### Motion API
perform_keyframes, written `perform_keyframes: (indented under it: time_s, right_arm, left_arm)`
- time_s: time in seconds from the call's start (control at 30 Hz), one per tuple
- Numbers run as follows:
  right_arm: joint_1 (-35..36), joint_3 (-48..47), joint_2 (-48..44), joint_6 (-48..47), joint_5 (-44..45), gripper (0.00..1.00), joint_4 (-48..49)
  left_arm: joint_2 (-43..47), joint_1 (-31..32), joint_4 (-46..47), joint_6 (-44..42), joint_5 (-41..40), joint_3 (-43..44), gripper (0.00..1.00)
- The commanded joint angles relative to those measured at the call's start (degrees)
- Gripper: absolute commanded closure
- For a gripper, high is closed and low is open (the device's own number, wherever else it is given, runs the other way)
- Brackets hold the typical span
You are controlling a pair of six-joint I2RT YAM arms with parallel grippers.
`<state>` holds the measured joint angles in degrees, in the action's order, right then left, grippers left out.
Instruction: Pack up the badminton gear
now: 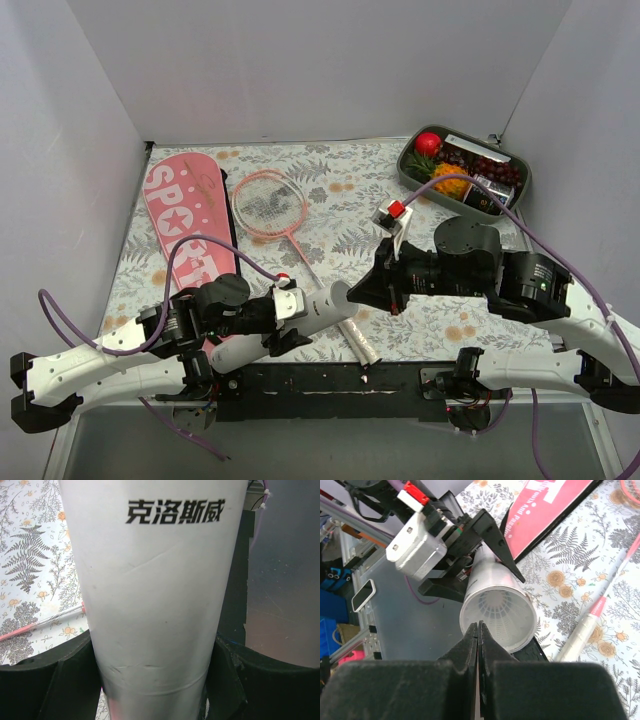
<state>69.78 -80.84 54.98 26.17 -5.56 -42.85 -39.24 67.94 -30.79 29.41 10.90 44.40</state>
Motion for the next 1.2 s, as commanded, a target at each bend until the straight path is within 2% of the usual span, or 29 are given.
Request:
perform_keyframes:
  time_s: [0.0,0.4,0.63,0.7,0.9,1.17]
  right_arm:
    - [0.27,-0.46,0.48,0.72,3.37,0.99,0.49]
    - [0.27,5.78,3.11,1.07,3.46,0.99,8.66]
    - [0.27,8.41,8.20,1.25,-6.55,0.99,10.68]
    - [0.53,9.29,9.79,1.25,-7.09,0.99,10.07]
    - [0.53,11.49,9.09,1.34,-5.78,0.99,9.10]
    - [0.53,12.37,6.02,1.86,0.82,0.99,2.33]
  left_arm:
    - [1.01,-0.18,3.10,0.30,0.00,-0.02,0.87]
    - [1.63,-0.18,3.10,0.47,0.00,-0.19,0.87]
    - [2.07,-0.18,3.10,0.47,-0.09,-0.11,0.87]
    - [2.07,-0.18,3.01,0.47,-0.09,-0.11,0.87]
    - [3.21,-0.09,2.92,0.39,0.00,0.07,0.87]
    - [3.21,-0.09,2.49,0.30,-0.52,0.77,0.87]
